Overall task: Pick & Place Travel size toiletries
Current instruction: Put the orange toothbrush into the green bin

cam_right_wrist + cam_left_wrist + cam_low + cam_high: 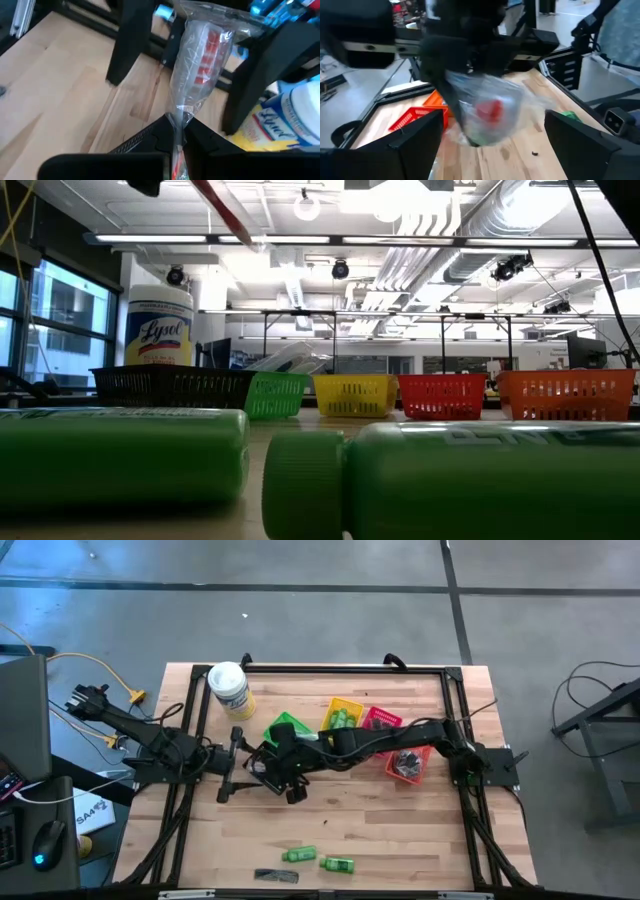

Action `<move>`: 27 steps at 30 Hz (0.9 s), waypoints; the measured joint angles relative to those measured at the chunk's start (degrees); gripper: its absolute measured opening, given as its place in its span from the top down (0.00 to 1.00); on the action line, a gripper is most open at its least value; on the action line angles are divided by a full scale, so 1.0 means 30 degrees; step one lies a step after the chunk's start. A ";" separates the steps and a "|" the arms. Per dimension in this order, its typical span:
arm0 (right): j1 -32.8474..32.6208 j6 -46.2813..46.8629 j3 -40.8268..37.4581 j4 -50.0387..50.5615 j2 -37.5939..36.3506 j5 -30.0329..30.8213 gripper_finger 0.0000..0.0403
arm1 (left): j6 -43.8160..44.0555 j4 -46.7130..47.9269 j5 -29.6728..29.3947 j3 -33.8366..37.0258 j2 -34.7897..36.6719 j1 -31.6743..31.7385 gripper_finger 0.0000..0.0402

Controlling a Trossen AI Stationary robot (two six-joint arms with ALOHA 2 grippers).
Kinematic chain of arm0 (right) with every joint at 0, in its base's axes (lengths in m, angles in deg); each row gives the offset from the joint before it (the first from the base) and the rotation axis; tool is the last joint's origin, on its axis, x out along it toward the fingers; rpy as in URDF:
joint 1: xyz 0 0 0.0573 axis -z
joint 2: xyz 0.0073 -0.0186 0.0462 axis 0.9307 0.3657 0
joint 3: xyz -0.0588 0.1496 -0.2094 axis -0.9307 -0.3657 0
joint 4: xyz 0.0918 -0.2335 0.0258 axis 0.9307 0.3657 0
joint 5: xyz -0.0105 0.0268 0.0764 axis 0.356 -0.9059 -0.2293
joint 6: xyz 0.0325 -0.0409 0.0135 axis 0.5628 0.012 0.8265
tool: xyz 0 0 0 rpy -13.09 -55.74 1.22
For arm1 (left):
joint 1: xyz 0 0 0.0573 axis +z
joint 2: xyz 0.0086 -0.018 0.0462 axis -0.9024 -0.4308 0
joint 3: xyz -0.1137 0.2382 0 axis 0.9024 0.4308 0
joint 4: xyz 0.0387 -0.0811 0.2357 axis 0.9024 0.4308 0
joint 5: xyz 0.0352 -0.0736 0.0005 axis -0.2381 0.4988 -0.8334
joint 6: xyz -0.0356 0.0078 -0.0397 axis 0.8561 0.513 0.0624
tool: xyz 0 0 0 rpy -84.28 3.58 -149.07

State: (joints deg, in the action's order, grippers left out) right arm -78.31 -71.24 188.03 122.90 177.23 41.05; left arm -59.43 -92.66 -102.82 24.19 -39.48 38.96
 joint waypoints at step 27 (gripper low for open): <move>-0.0051 -0.0408 0.0000 -0.0623 -0.0015 -0.0778 0.97 | -0.1263 -0.0858 0.1541 0.0015 -0.0371 0.0007 0.84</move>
State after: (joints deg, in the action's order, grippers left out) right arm -78.46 -72.47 188.03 121.03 177.19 38.71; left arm -63.22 -95.23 -98.19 24.24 -40.59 38.99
